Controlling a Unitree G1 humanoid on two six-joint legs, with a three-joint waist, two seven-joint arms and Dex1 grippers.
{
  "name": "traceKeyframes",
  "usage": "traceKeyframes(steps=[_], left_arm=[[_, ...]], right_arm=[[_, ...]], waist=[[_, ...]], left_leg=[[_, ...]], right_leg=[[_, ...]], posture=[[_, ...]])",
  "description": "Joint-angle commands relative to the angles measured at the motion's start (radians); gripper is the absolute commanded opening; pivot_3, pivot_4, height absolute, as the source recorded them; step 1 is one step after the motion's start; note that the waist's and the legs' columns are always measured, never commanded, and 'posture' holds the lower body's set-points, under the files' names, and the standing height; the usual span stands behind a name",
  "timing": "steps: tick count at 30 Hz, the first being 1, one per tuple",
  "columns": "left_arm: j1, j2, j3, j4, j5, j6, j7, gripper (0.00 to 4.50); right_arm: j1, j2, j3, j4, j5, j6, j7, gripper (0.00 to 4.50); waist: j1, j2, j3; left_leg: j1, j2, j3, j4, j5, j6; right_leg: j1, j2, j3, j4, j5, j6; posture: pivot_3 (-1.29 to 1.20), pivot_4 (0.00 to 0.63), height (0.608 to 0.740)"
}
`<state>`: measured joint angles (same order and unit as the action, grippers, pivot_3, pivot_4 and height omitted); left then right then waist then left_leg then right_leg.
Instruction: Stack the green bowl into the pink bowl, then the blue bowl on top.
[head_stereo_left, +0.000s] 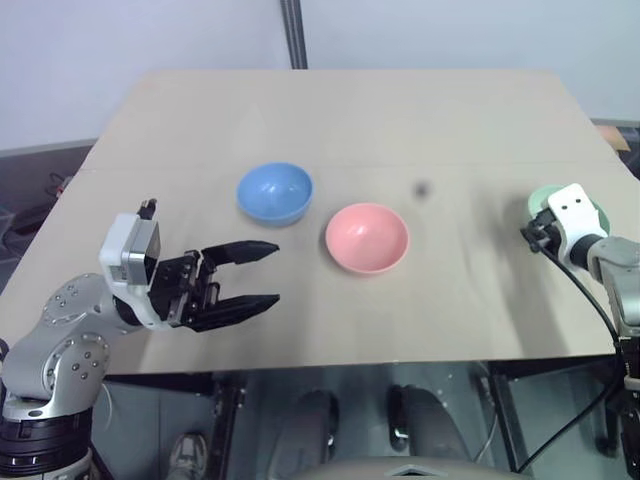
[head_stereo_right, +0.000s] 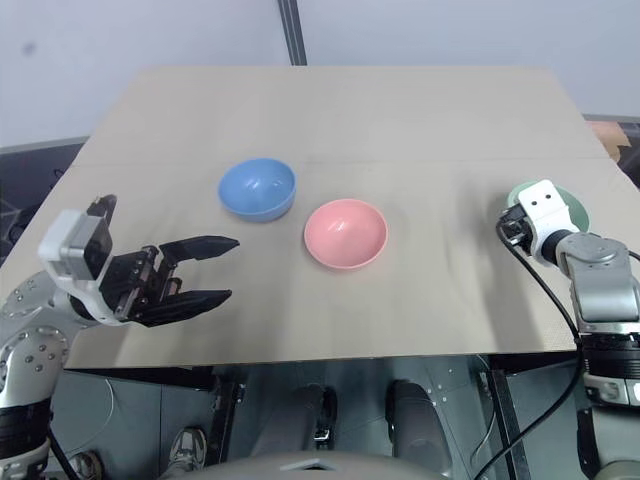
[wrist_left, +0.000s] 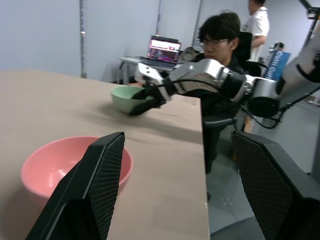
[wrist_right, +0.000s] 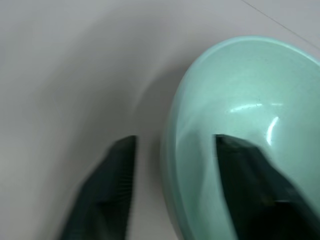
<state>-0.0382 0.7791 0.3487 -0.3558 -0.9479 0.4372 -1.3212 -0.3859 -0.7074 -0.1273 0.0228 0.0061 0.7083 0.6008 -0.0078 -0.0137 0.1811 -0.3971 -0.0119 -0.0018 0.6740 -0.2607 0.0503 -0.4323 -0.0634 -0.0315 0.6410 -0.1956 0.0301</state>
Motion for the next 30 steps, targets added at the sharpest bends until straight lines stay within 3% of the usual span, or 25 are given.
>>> traceKeyframes(steps=[1, 3, 11, 16, 20, 24, 30], left_arm=[[-0.004, 0.004, 0.026, -0.028, -0.011, -0.006, 0.011, 3.60], [0.002, -0.006, 0.026, -0.028, -0.001, -0.016, 0.026, 3.60], [-0.011, -0.044, 0.012, -0.004, 0.038, -0.036, 0.091, 3.60], [-0.011, -0.057, 0.016, 0.014, 0.058, -0.044, 0.126, 3.60], [-0.014, -0.074, 0.018, 0.033, 0.087, -0.051, 0.178, 3.60], [-0.020, -0.084, 0.002, 0.049, 0.177, -0.075, 0.264, 3.60], [-0.047, -0.096, 0.007, 0.041, 0.249, -0.074, 0.388, 3.60]], right_arm=[[-0.025, -0.023, 0.001, -0.026, -0.005, -0.047, -0.009, 0.75], [-0.024, -0.034, 0.024, -0.053, -0.022, -0.080, -0.011, 0.02], [-0.048, -0.036, 0.087, -0.151, -0.024, -0.144, 0.013, 0.02], [-0.081, 0.047, 0.138, -0.413, 0.185, -0.131, 0.167, 0.02], [-0.138, 0.123, 0.280, -0.502, 0.223, -0.099, 0.207, 0.02], [-0.180, 0.212, 0.427, -0.416, 0.196, -0.128, 0.223, 0.02], [-0.208, 0.207, 0.477, -0.347, 0.181, -0.159, 0.274, 2.11]], waist=[[0.000, 0.000, 0.000], [-0.001, 0.000, 0.000], [-0.001, 0.000, 0.000], [-0.007, 0.000, 0.000], [-0.004, 0.000, 0.000], [0.003, -0.001, -0.001], [0.004, -0.002, -0.001]], left_leg=[[0.000, 0.000, 0.000, 0.000, 0.000, 0.000], [0.000, 0.000, 0.000, 0.000, 0.000, 0.000], [0.000, 0.000, 0.000, 0.000, 0.000, 0.000], [0.000, 0.002, 0.000, 0.000, 0.000, 0.000], [0.000, 0.004, -0.001, 0.000, 0.000, 0.000], [0.000, 0.003, -0.002, 0.000, 0.000, 0.000], [-0.001, 0.000, -0.002, 0.000, 0.000, 0.000]], right_leg=[[0.000, 0.000, 0.000, 0.000, 0.000, 0.000], [0.000, 0.000, 0.000, 0.000, 0.000, 0.000], [0.000, 0.000, 0.000, 0.000, 0.000, 0.000], [0.000, 0.001, 0.000, 0.000, 0.001, 0.001], [-0.001, 0.003, -0.001, 0.000, 0.001, 0.001], [0.000, 0.002, -0.002, 0.000, 0.000, 0.000], [0.000, -0.001, -0.002, 0.000, 0.001, 0.000]], posture=[[0.00, 0.150, 0.740], [0.00, 0.150, 0.740], [0.00, 0.150, 0.740], [0.00, 0.150, 0.740], [0.00, 0.150, 0.740], [0.00, 0.150, 0.740], [0.00, 0.150, 0.740]])
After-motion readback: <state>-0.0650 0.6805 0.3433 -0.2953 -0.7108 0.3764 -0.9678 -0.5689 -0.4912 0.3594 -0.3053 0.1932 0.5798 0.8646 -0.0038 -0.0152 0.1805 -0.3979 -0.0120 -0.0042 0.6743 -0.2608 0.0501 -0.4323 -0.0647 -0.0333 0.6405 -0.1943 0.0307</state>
